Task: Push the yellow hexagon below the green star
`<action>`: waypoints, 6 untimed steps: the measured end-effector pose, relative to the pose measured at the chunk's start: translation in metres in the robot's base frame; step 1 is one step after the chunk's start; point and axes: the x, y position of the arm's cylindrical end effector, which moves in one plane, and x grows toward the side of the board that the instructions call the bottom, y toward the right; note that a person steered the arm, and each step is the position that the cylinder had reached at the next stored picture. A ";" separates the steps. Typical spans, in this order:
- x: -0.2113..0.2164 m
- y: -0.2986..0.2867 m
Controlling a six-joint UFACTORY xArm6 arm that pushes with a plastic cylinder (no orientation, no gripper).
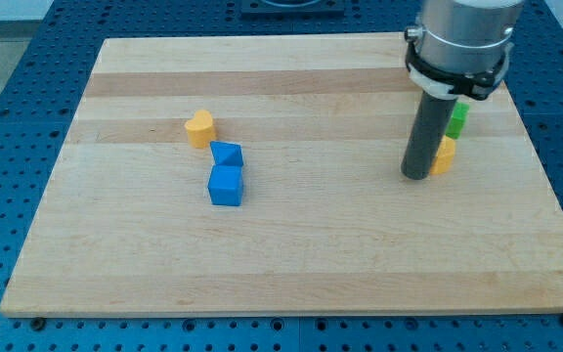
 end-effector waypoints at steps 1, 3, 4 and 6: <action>-0.001 0.005; -0.006 -0.024; -0.011 -0.017; -0.019 0.024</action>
